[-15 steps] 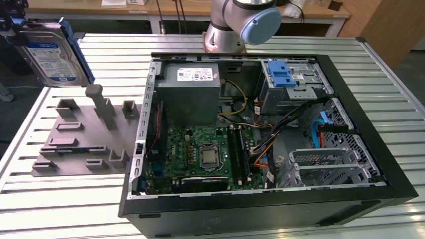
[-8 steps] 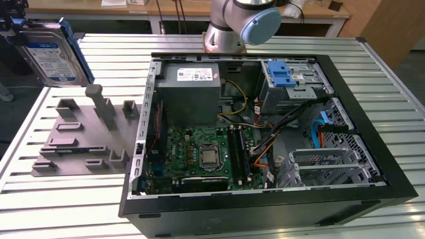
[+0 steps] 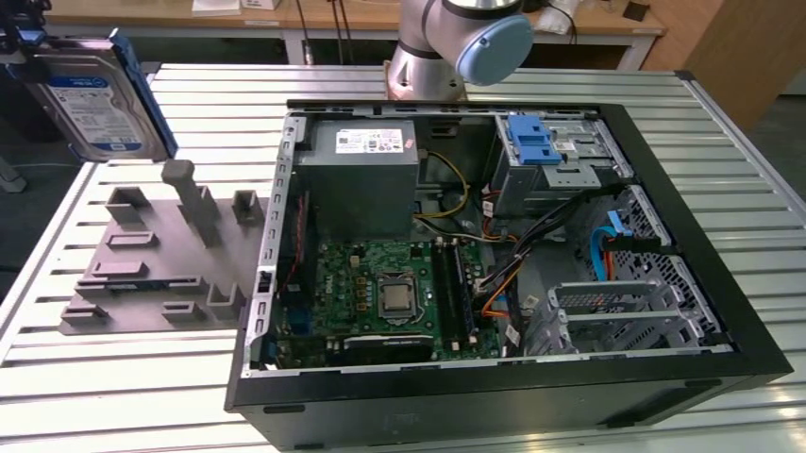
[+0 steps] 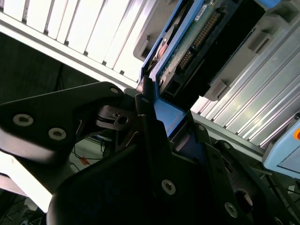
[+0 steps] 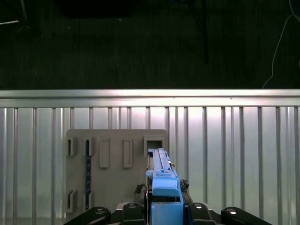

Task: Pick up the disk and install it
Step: 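Pick up the disk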

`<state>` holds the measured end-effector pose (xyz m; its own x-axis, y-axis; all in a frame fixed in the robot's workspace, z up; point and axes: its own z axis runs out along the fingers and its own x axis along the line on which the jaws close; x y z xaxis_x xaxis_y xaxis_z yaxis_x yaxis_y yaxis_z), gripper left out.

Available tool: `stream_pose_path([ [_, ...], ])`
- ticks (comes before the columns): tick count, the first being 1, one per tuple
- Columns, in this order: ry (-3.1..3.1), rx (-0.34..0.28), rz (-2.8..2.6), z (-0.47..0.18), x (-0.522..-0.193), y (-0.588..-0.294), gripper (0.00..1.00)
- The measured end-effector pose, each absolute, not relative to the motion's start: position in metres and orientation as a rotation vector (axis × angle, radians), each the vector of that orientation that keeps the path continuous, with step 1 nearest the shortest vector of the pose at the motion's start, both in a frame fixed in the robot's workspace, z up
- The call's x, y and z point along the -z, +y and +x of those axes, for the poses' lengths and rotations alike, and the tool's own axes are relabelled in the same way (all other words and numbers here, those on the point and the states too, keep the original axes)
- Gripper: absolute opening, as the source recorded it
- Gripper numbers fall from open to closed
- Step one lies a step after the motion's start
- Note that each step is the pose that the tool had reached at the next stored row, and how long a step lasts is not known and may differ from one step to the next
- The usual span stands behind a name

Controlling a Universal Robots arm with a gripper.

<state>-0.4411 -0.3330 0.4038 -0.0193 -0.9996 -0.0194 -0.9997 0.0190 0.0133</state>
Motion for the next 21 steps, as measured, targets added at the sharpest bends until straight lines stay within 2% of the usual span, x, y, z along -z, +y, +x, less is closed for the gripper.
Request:
stream_pose_path([
  [21,2.239,-0.036,-2.197,-0.441,-0.423,-0.333,0.36],
])
